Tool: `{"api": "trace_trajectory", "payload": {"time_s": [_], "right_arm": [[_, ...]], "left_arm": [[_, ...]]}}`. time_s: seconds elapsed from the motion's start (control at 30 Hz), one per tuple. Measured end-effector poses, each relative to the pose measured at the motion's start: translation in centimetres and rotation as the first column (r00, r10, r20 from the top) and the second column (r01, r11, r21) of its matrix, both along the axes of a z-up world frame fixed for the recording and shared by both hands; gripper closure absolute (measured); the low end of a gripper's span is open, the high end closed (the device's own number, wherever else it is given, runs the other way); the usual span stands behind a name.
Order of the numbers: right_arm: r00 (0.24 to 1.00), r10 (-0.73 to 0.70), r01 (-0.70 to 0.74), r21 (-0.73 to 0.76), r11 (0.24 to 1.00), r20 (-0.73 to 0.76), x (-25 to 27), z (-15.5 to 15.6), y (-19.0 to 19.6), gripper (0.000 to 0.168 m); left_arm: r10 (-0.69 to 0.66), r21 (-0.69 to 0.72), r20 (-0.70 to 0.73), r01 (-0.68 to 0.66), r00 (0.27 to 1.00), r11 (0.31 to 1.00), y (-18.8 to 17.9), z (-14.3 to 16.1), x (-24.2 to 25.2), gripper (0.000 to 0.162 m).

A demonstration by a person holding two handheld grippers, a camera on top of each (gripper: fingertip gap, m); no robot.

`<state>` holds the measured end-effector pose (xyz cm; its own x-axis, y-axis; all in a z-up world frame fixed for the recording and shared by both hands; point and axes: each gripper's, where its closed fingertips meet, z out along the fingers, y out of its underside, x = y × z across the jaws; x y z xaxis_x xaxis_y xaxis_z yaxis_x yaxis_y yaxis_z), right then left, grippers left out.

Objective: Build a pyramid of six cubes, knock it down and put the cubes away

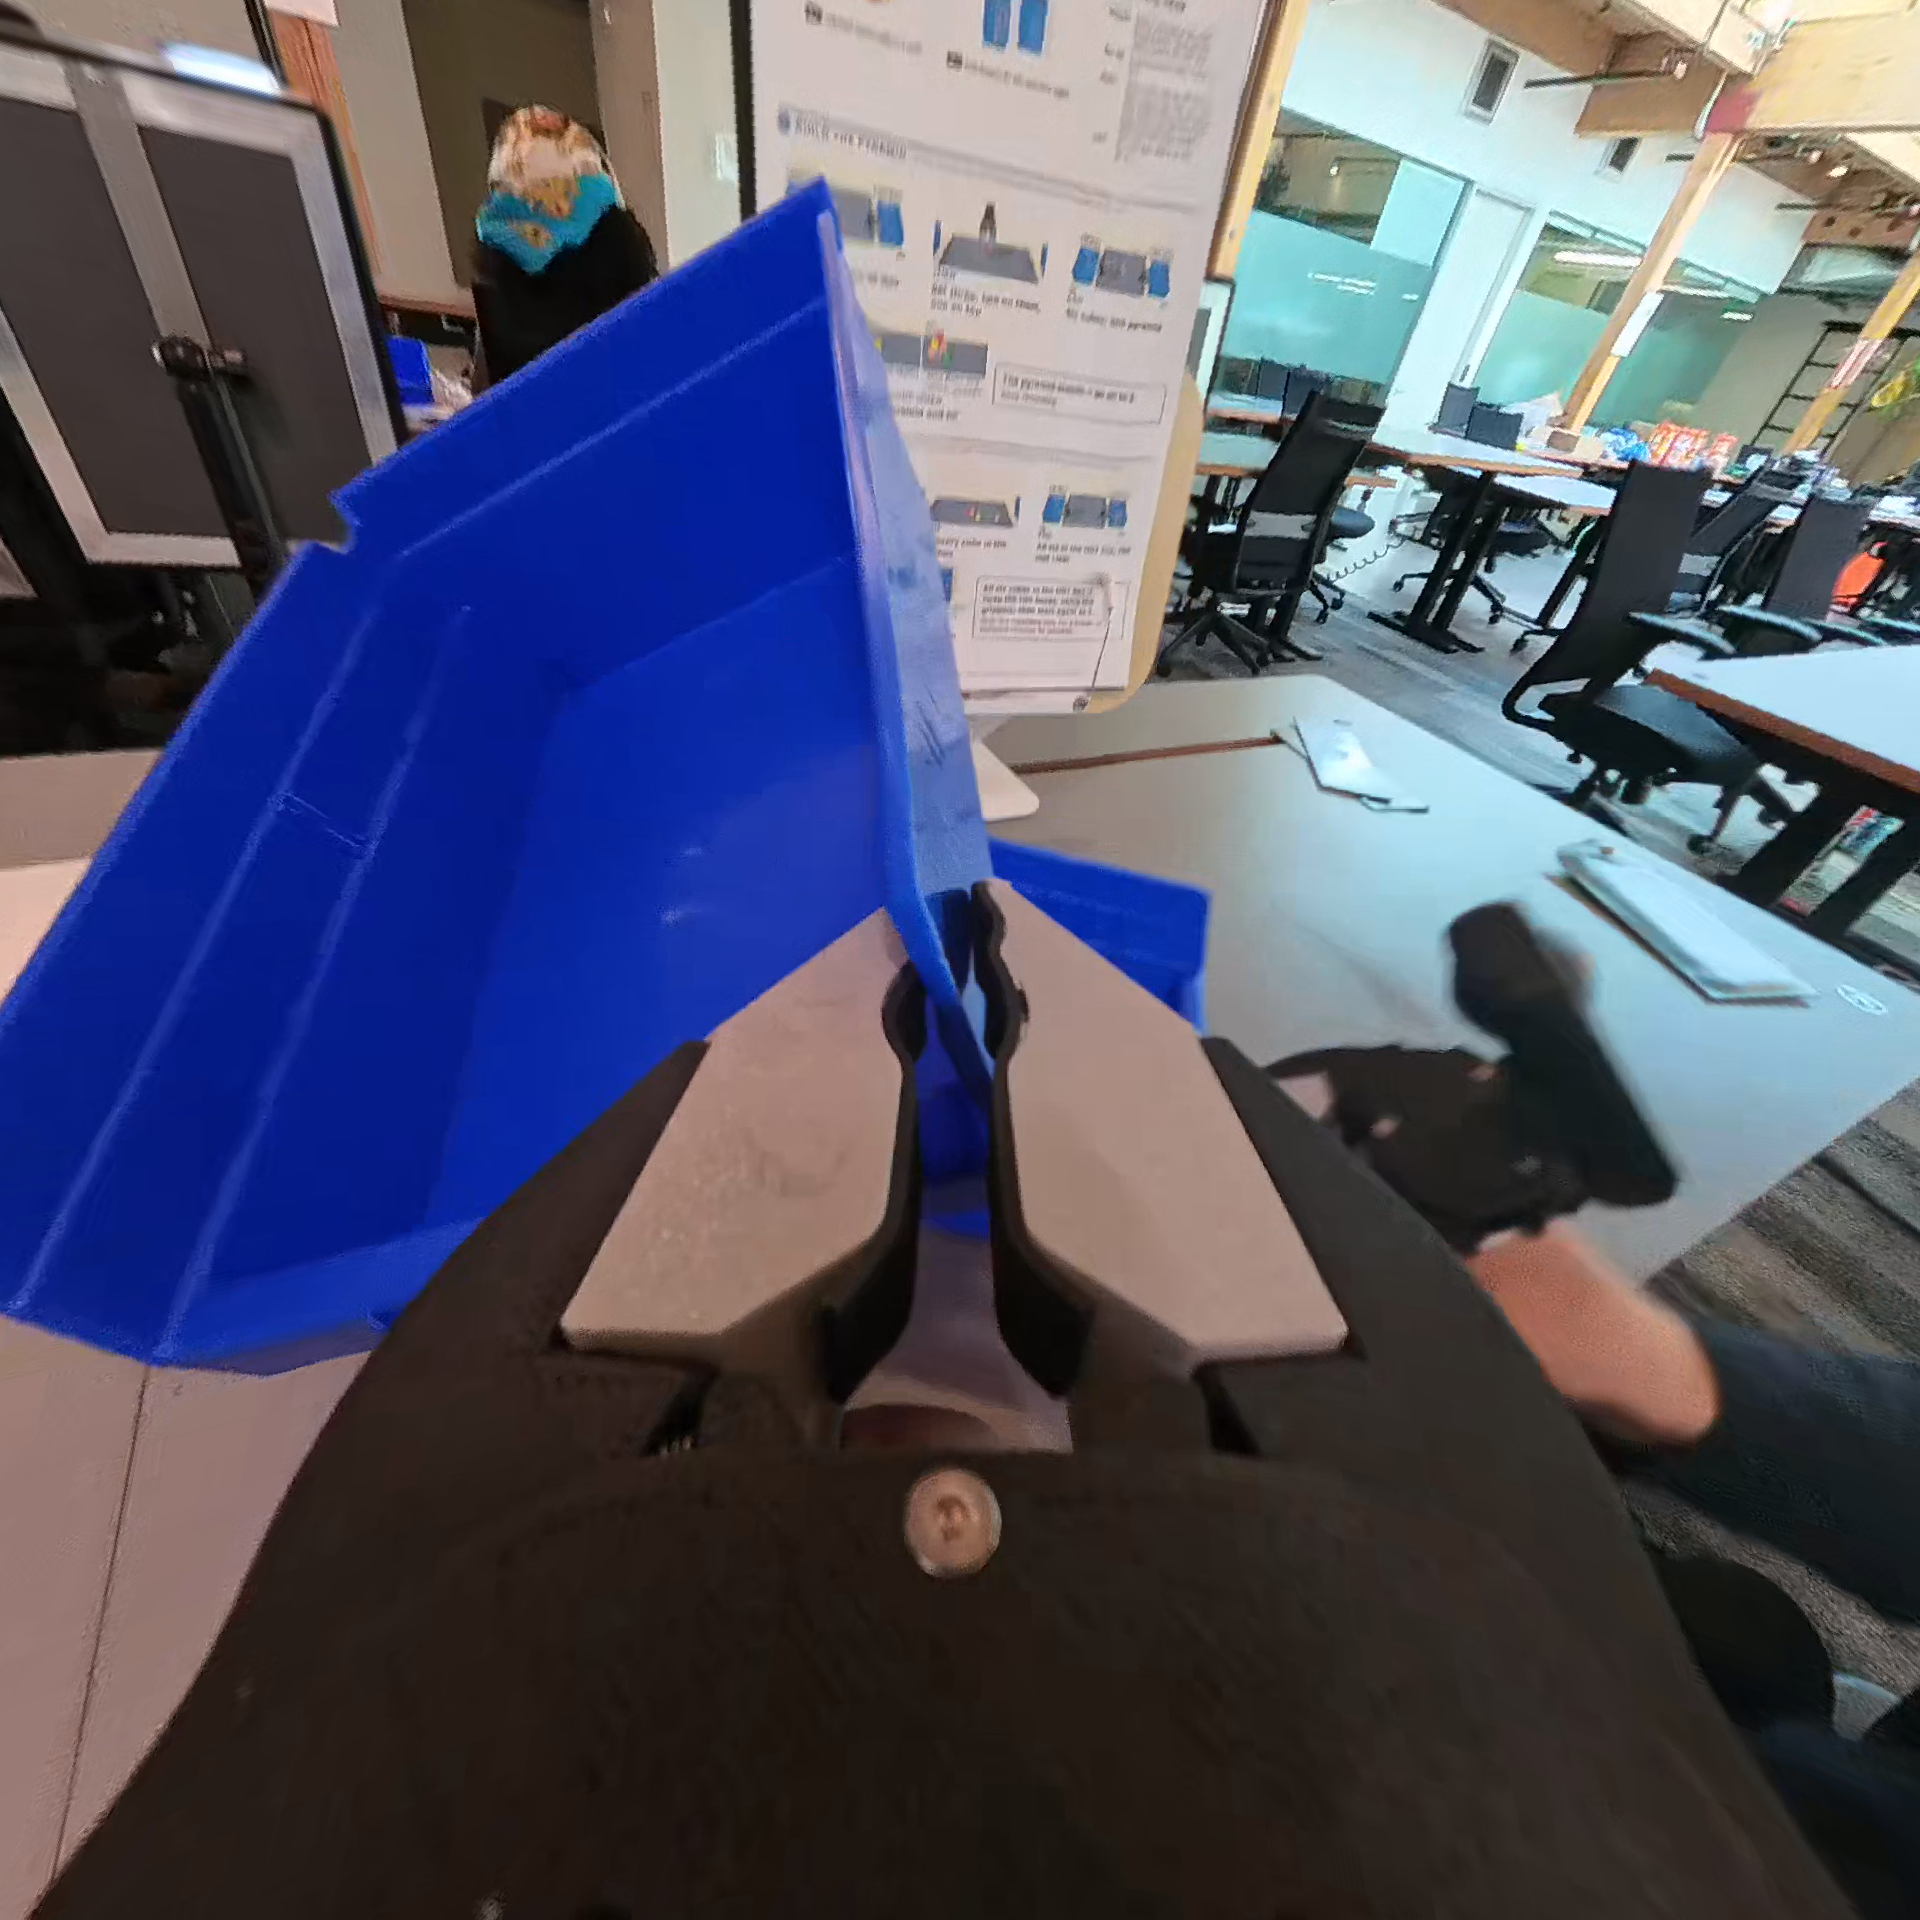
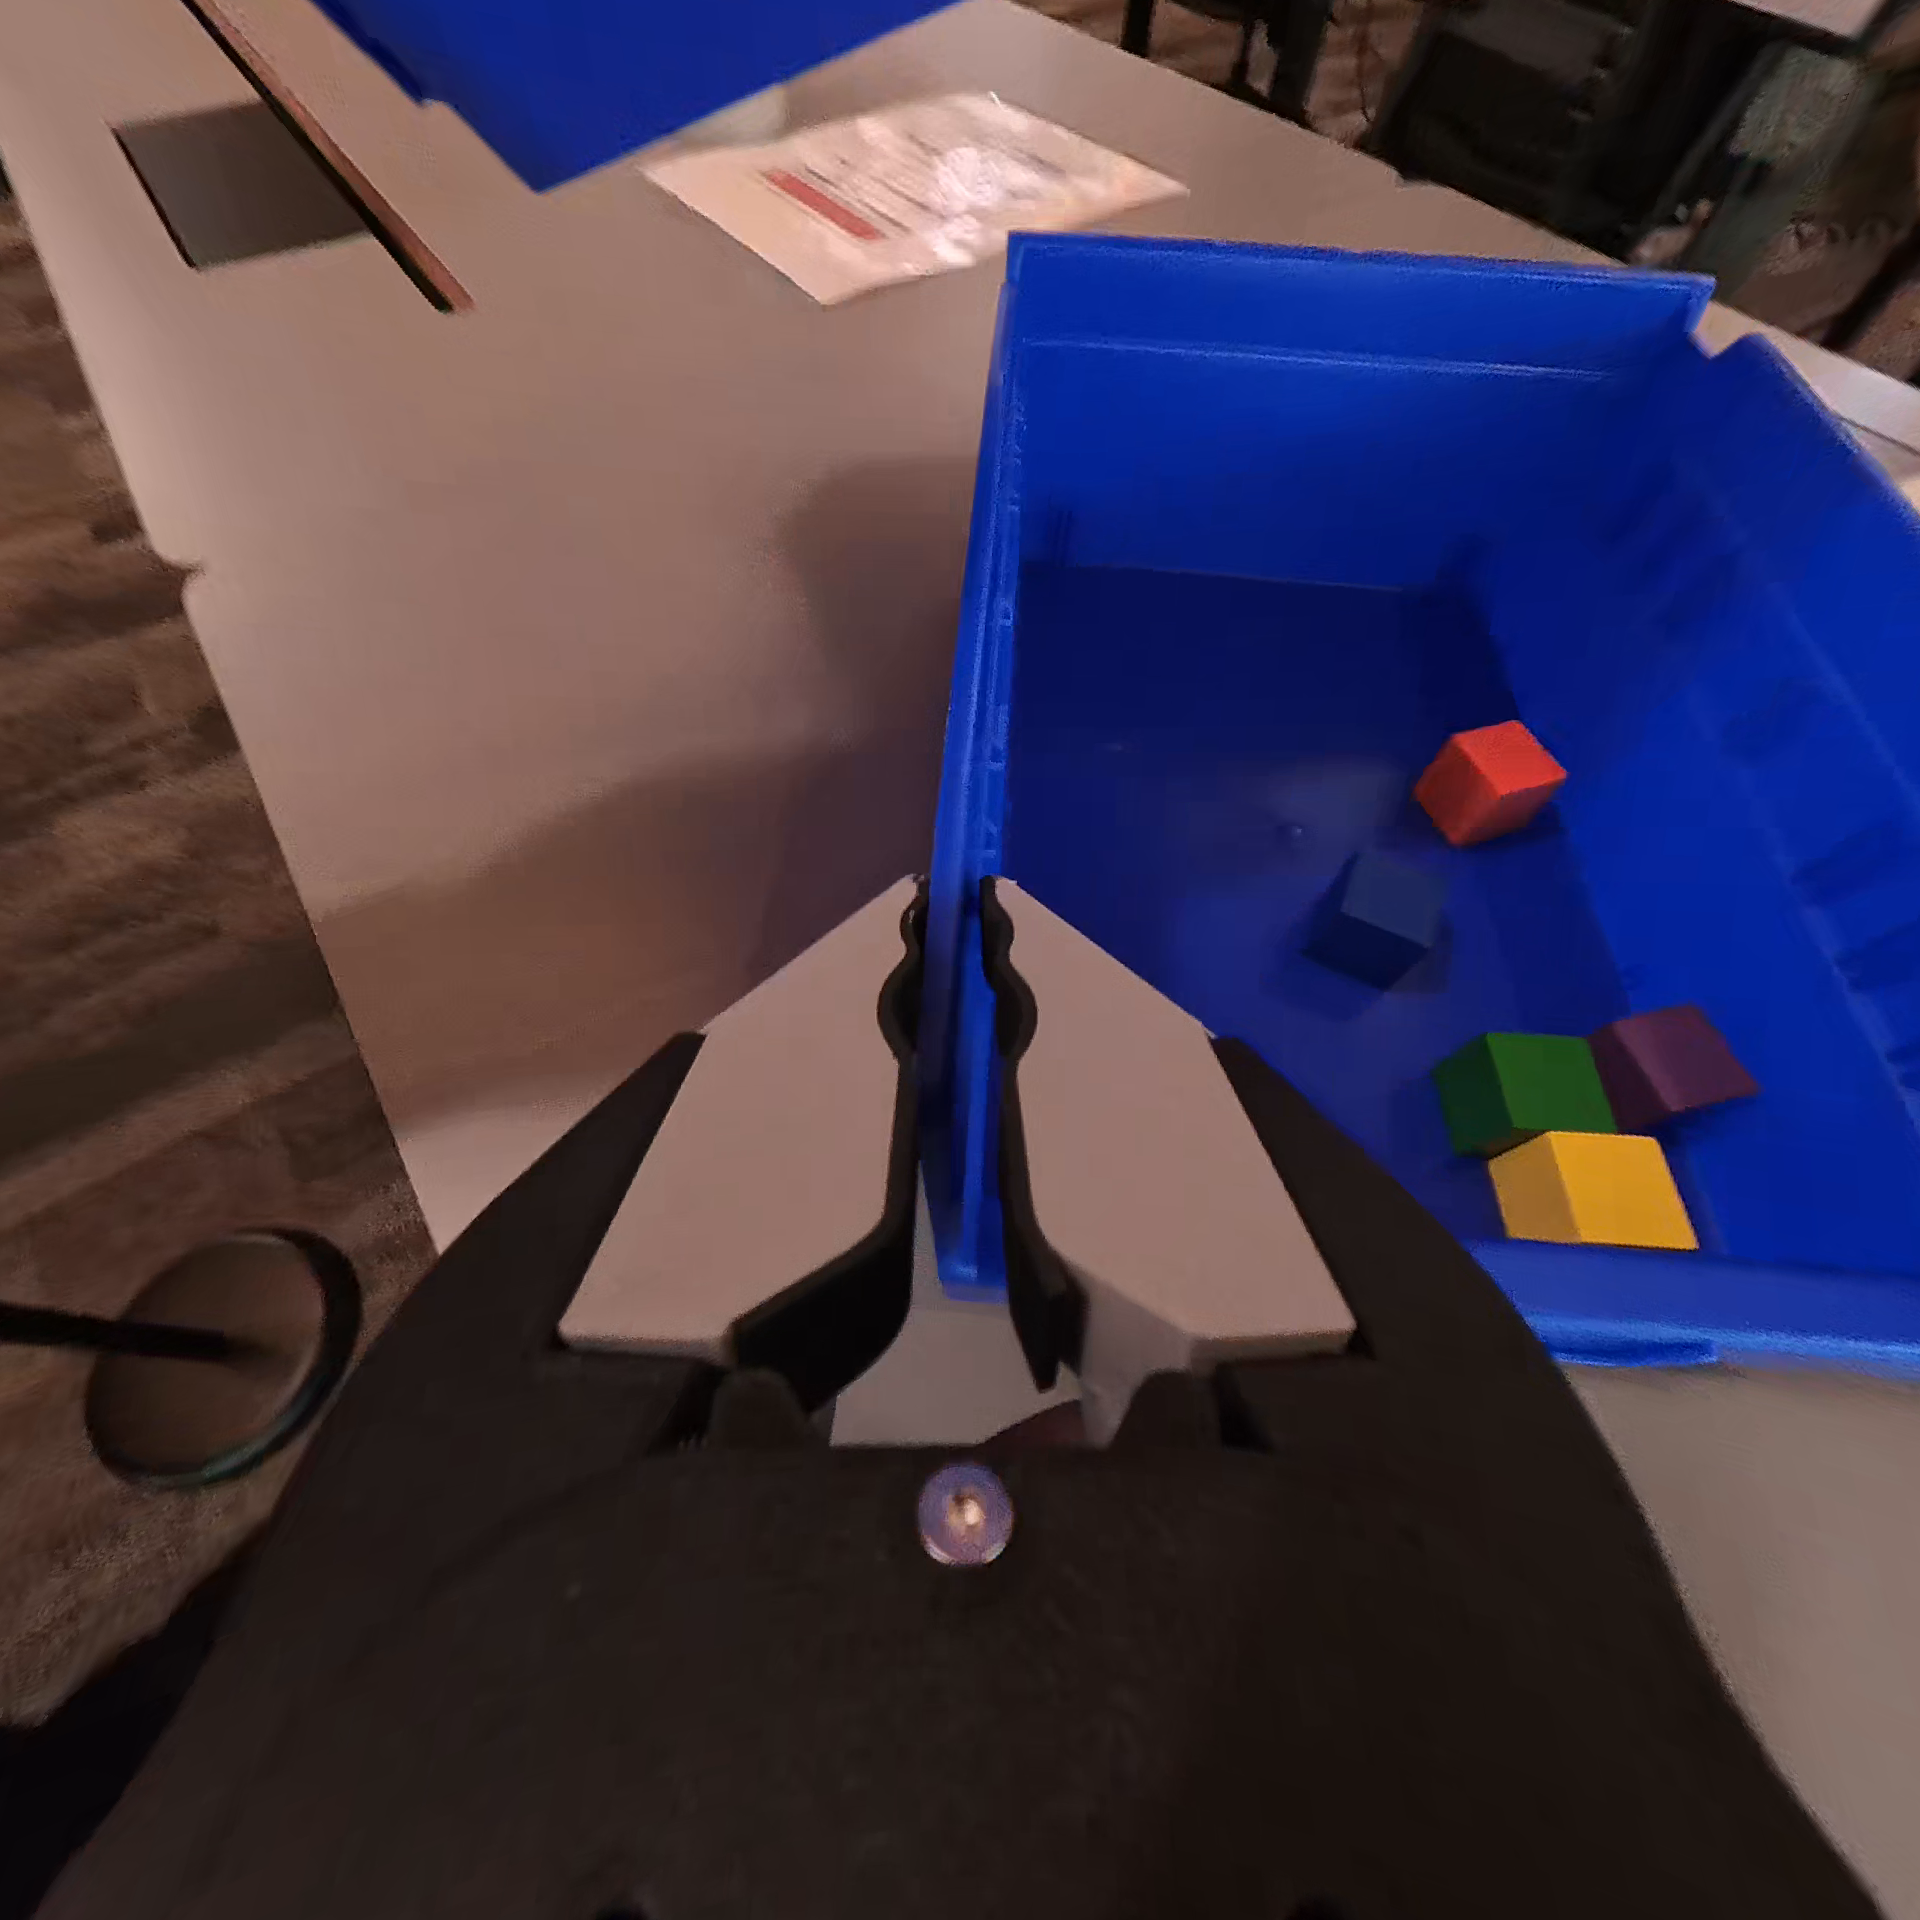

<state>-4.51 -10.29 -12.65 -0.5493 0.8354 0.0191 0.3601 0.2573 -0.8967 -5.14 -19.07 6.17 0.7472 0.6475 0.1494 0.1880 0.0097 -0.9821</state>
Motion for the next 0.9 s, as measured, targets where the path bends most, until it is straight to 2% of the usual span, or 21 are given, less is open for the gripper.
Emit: {"api": "trace_trajectory", "payload": {"time_s": [0.1,0.17,0.23,0.3,0.4,0.53,0.63,0.73,0.9], "right_arm": [[0.999,-0.028,0.027,-0.068,0.997,-0.018,-2.8,-0.3,-4.4,0.159],[0.999,0.005,-0.008,-0.097,0.995,-0.038,-2.9,0.2,-6.4,0.149],[0.992,0.045,-0.056,-0.09,0.994,-0.115,-1.6,1.9,-6.4,0.141],[0.979,0.073,-0.094,-0.101,0.99,-0.19,0.6,3.7,-4.7,0.137],[0.963,0.097,-0.143,-0.169,0.975,-0.252,4.1,5.9,0.0,0.132],[0.949,-0.022,-0.056,-0.238,0.97,-0.313,6.9,8.0,10.0,0.133],[0.957,-0.095,0.002,-0.32,0.947,-0.273,8.8,8.8,16.8,0.127],[0.944,-0.189,0.092,-0.334,0.938,-0.272,10.8,10.0,23.5,0.128],[0.92,-0.32,0.248,-0.298,0.922,-0.225,14.8,12.2,33.7,0.128]], "left_arm": [[0.003,0.04,-0.034,-0.001,0.999,0.999,0.6,1.9,0.2,0.159],[0.002,0.057,-0.041,0.0,0.999,0.998,0.9,2.0,0.3,0.159],[0.011,0.052,-0.049,-0.008,0.999,0.999,0.8,1.7,0.4,0.159],[0.024,0.024,-0.068,-0.023,0.997,0.999,0.7,1.1,0.5,0.159],[0.021,-0.003,-0.094,-0.021,0.995,1.0,1.3,0.6,1.4,0.159],[-0.052,-0.04,-0.147,0.047,0.988,0.998,5.1,0.8,4.1,0.16],[-0.156,-0.044,-0.168,0.151,0.973,0.988,9.6,0.9,7.2,0.16],[-0.264,-0.067,-0.17,0.256,0.949,0.964,14.8,0.0,10.2,0.159],[-0.361,-0.135,-0.122,0.345,0.925,0.929,23.4,-4.6,13.2,0.157]]}}
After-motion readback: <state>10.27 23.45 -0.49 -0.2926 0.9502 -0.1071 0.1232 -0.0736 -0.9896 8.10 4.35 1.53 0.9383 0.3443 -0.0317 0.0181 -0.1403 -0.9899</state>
